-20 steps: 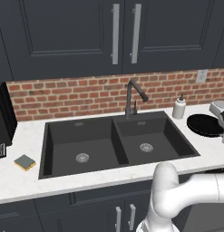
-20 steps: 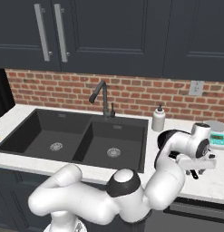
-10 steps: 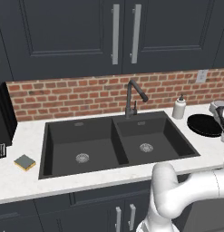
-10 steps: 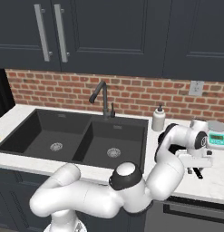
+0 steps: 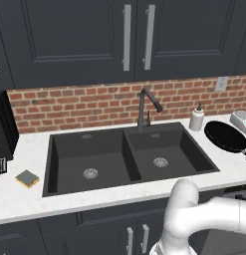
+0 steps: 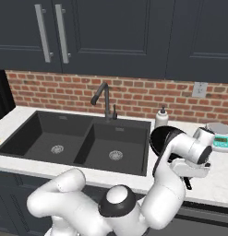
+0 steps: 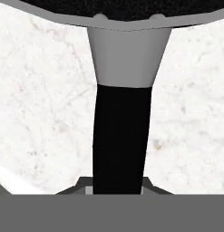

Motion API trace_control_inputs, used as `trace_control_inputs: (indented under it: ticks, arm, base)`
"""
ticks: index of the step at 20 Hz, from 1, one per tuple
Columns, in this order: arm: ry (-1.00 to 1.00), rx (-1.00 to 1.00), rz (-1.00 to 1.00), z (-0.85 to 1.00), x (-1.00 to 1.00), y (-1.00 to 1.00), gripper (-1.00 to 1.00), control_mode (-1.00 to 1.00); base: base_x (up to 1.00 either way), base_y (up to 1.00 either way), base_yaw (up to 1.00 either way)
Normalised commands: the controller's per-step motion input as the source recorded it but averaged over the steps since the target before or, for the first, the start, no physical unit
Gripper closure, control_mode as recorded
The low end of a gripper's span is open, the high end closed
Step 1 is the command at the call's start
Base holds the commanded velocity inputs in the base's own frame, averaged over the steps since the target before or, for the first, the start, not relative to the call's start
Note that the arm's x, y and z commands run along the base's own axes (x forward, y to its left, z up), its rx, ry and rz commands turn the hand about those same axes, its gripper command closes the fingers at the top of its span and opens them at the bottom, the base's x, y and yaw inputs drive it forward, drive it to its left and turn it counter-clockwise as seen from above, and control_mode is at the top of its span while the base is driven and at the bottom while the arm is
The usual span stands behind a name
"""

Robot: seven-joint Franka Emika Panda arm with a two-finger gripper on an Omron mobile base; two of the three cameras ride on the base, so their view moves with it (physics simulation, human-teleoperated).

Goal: Pick the pan and sponge and place them into the sink. Then turn on the water.

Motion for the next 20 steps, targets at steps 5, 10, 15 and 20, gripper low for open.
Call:
trace_control_inputs:
  ticks: [5,10,15,20]
  arm:
    - [-0.26,-0.02,-0.03,0.50,-0.84,0.67,1.00,-1.00]
    - [-0.08,-0.26,0.01,0.59,-0.69,0.97,1.00,-1.00]
    - [0.02,-0.42,0.11,0.24,-0.63,0.85,1.00,-1.00]
    - [0.08,-0.30,0.09,0.09,-0.10,0.71,1.00,-1.00]
  base:
    - [0.00,0.00,0.00]
    - [0.00,0.00,0.00]
    - [0.00,0.00,0.00]
    - [0.00,0.00,0.00]
